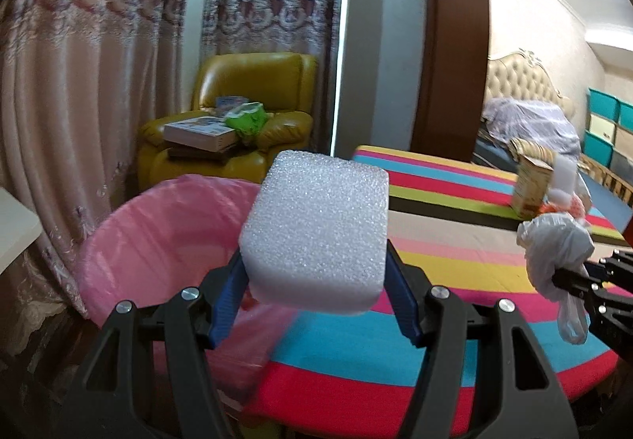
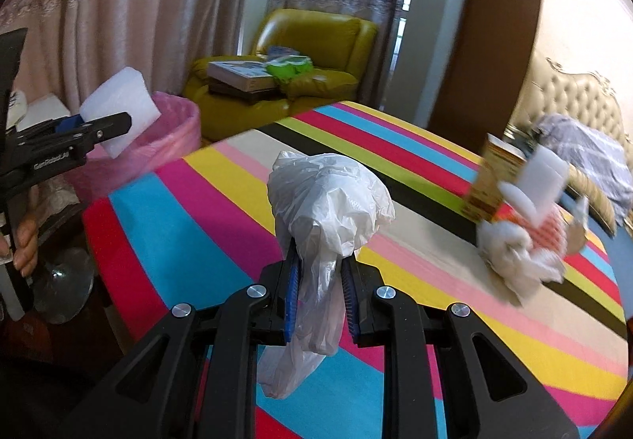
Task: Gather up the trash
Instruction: 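Carry the foam block with the left tool while the right tool carries the plastic bag to the bin, then open the left tool over the bin while the right tool opens, releasing the bag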
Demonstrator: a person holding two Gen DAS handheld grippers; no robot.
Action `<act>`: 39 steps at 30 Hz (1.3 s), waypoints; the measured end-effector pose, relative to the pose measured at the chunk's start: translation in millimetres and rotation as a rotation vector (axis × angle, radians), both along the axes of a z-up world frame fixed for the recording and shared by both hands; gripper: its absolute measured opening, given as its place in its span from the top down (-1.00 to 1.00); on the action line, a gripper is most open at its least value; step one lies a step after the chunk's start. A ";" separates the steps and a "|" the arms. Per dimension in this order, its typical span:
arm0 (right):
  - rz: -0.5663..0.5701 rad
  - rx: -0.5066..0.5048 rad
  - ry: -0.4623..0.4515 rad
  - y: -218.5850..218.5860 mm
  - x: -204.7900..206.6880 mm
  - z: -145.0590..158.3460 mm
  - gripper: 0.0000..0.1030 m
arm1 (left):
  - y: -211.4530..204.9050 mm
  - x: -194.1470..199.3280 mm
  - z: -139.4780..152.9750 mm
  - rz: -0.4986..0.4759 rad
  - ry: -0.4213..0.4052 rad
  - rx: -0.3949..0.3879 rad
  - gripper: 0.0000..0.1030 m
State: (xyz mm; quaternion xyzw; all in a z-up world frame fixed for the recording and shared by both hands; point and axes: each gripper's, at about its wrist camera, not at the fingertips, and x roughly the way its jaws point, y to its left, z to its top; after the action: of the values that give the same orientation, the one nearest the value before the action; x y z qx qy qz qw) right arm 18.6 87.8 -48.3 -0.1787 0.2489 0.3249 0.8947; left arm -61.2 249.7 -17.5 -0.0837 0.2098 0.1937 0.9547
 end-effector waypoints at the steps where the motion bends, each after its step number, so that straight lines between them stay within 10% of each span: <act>1: 0.017 0.007 0.009 5.4 0.2 1.2 0.59 | 4.9 -0.9 -0.5 0.012 -0.001 -0.004 -0.22; 24: 0.334 0.087 0.135 198.3 18.9 48.0 0.56 | 135.9 -14.2 -14.8 0.235 0.063 -0.122 -0.28; 27: 0.371 0.102 0.131 211.0 18.6 49.6 0.27 | 138.8 -21.1 -19.3 0.254 0.063 -0.128 -0.57; 30: 0.373 0.148 0.116 209.1 17.4 54.8 -0.65 | 142.8 -29.2 -22.4 0.279 0.066 -0.134 -0.75; 39: 0.246 0.181 0.072 136.3 31.7 59.6 -0.64 | 123.5 -45.2 -26.3 0.297 0.063 -0.139 -0.90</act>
State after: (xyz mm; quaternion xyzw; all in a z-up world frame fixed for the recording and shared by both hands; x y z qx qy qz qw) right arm 50.4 224.1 11.2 -0.1146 0.2268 0.4596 0.8510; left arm -106.4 373.2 -43.8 -0.1736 0.2377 0.3203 0.9004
